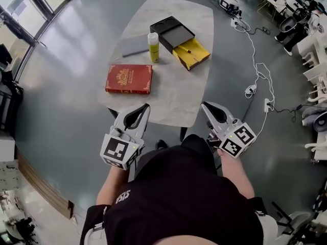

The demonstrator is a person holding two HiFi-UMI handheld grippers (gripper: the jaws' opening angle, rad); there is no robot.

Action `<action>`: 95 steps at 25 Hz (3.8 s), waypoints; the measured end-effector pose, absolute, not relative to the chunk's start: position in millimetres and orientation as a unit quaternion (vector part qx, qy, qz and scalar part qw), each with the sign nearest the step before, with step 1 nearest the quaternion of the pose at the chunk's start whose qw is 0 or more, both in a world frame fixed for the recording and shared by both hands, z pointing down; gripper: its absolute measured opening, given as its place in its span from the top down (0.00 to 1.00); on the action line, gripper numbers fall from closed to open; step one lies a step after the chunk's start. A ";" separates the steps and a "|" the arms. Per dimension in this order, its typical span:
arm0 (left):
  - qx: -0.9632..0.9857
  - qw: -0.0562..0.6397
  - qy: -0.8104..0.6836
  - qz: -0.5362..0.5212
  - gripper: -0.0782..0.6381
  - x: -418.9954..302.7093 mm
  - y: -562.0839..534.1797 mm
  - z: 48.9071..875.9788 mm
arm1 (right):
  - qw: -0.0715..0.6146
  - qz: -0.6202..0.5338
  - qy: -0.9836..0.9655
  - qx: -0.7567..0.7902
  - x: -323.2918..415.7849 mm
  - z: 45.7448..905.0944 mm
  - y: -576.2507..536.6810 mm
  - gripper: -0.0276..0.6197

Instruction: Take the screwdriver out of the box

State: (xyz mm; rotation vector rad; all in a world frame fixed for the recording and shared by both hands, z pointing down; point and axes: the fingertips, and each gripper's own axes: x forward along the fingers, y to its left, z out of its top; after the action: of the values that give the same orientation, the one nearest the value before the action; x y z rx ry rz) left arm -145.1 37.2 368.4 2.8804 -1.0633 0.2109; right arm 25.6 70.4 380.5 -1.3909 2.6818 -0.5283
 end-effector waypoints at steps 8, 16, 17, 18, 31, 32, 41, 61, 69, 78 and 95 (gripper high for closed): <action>0.927 0.077 -0.358 0.078 0.90 -133.4 0.8 382.3 | 0.056 -0.192 0.873 -0.445 43.7 393.6 20.2 0.94; 0.911 0.069 -0.397 0.086 0.90 -101.7 -58.9 362.2 | 0.046 -0.193 0.894 -0.403 73.4 387.7 -66.3 0.94; 0.909 0.070 -0.401 0.088 0.90 -96.5 -65.3 362.9 | 0.044 -0.194 0.896 -0.397 77.6 387.8 -75.1 0.94; 0.907 0.072 -0.406 0.089 0.90 -90.6 -71.3 364.2 | 0.041 -0.196 0.898 -0.392 82.1 388.6 -83.0 0.94; 0.889 0.080 -0.442 0.091 0.90 -10.6 -141.3 382.5 | -0.050 -0.235 0.914 -0.327 144.3 448.5 -158.4 0.94; 0.887 0.087 -0.444 0.090 0.90 -10.5 -145.0 387.2 | -0.058 -0.236 0.914 -0.324 144.7 454.0 -164.6 0.94; 0.884 0.109 -0.443 0.100 0.90 -16.8 -186.7 425.8 | -0.137 -0.233 0.911 -0.313 135.4 497.3 -221.9 0.89; 0.902 0.150 -0.393 0.101 0.90 7.7 -243.3 495.7 | -0.340 -0.267 0.856 -0.285 142.9 648.6 -299.8 0.72; 0.900 0.168 -0.390 0.097 0.90 6.6 -242.6 511.2 | -0.431 -0.238 0.827 -0.270 144.0 690.9 -318.5 0.66; 0.899 0.187 -0.382 0.102 0.90 10.1 -229.1 530.1 | -0.500 -0.223 0.794 -0.265 153.7 730.1 -347.7 0.62; 0.893 0.180 -0.397 0.111 0.90 -5.3 -222.2 518.8 | -0.535 -0.197 0.775 -0.273 154.1 742.0 -351.1 0.82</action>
State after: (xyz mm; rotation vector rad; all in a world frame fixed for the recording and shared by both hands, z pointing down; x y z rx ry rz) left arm -5.3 -222.2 518.8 2.5235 -1.1231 0.3141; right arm 154.1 -351.1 742.0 -1.3804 3.9167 -0.9984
